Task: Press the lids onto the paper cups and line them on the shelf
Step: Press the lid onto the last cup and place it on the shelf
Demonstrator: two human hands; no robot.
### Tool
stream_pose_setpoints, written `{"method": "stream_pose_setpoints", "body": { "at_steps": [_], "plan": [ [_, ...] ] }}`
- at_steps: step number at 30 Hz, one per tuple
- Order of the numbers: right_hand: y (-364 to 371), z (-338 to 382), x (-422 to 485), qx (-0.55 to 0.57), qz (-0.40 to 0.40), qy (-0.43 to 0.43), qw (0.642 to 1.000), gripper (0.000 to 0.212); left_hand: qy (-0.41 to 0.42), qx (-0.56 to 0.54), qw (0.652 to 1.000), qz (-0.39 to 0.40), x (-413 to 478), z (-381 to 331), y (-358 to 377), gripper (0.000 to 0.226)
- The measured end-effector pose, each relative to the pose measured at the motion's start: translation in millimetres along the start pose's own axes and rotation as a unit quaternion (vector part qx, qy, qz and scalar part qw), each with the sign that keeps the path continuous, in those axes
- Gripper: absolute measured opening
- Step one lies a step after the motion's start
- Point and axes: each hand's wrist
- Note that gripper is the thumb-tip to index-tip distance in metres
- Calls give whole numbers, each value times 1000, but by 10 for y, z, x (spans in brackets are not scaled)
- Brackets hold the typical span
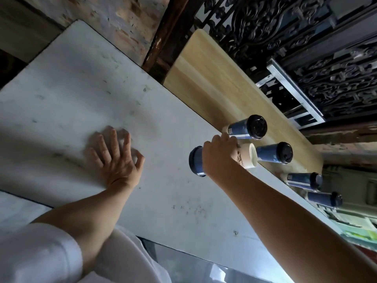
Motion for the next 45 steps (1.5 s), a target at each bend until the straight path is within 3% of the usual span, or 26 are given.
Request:
{"method": "stream_pose_setpoints", "body": {
  "at_steps": [2,6,8,10,14,19,22,29,34,39,45],
  "plan": [
    [49,-3,84,-20,-26,-8,999,41,-2,0,1000,-2,-5,16,16,78],
    [110,-116,307,81,12,-30,996,56,-8,10,1000,-16,-2,2,37,77],
    [95,-194,468,177,42,-38,983,69,-6,12,1000,-24,5,8,51,76],
    [32,-307,683,317,47,-34,947,78,-5,21,999,-35,13,20,76,77],
    [-177,-654,1100,545,-100,26,832,90,-3,48,997,-56,28,29,115,78],
    [-278,-986,1544,779,-235,27,581,86,-8,83,994,-66,43,46,125,81],
    [-229,-990,1738,816,-255,32,518,81,-17,86,993,-80,48,29,114,82],
    [198,-769,1929,840,-261,45,474,69,-20,76,990,-117,20,-65,62,73],
    [469,-605,1928,845,-273,4,459,60,-21,83,987,-137,25,-34,113,72],
    [558,-540,1909,856,-281,-28,432,70,-30,94,986,-136,52,17,168,73],
    [552,-587,1972,841,-270,-30,468,65,-29,71,987,-138,61,7,172,73]
  ]
}}
Point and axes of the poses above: each hand's wrist, its own x-axis towards the middle knuckle, its own y-axis out of the palm, z = x × y, and after that the axes turned 7 degrees about -y, right-handed
